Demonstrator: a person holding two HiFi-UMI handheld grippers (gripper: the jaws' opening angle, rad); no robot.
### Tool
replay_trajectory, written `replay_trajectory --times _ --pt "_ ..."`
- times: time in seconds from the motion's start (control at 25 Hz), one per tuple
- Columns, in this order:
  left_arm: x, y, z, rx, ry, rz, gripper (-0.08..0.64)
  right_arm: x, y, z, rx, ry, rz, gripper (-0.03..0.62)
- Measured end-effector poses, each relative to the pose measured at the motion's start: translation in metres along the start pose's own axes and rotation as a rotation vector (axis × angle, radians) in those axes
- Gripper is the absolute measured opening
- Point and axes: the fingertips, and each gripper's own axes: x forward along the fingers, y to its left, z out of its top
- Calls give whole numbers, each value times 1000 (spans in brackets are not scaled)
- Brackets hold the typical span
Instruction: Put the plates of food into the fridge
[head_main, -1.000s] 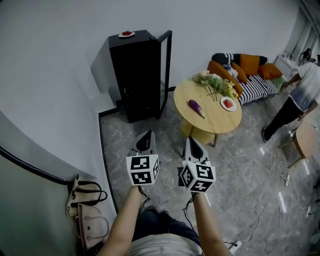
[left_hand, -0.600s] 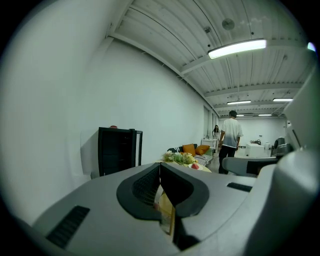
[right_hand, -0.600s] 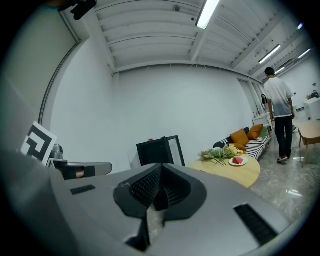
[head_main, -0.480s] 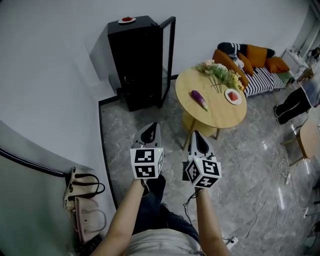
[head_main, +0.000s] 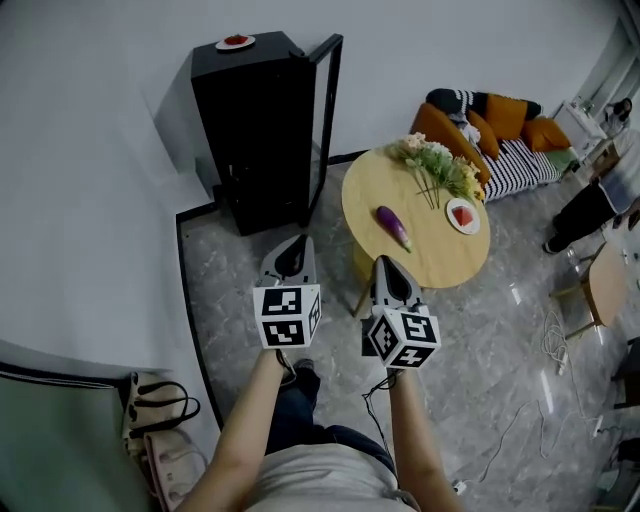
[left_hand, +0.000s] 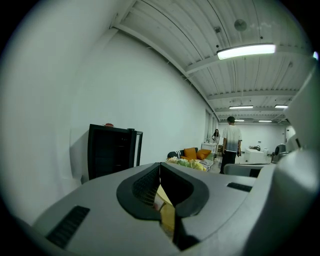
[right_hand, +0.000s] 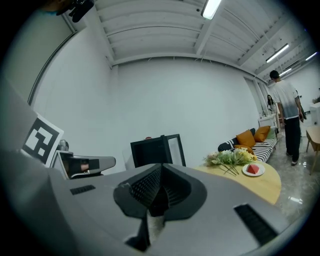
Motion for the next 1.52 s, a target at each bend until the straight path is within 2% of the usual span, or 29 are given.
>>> replay_trajectory --times 0.36,0.76,1.0,1.32,1.36,1.44,1.52 --pt "89 29 8 5 31 -55 9 81 -23 -5 18 52 -54 14" --pt "136 30 0 -11 70 -96 9 107 -58 -26 -3 138 -99 15" --pt "171 34 -3 -4 84 -63 9 136 -90 -41 24 193 -80 17" --pt "230 29 -9 -16 111 -23 9 178 -145 -49 -13 260 -65 17" --pt "238 28 -10 -14 118 -19 9 182 -151 -53 -24 279 -53 22" --pt "252 25 -13 -10 132 -11 9 188 -162 -66 -61 343 -21 125" --pt "265 21 -17 -20 145 -2 9 191 -174 -80 -108 413 1 144"
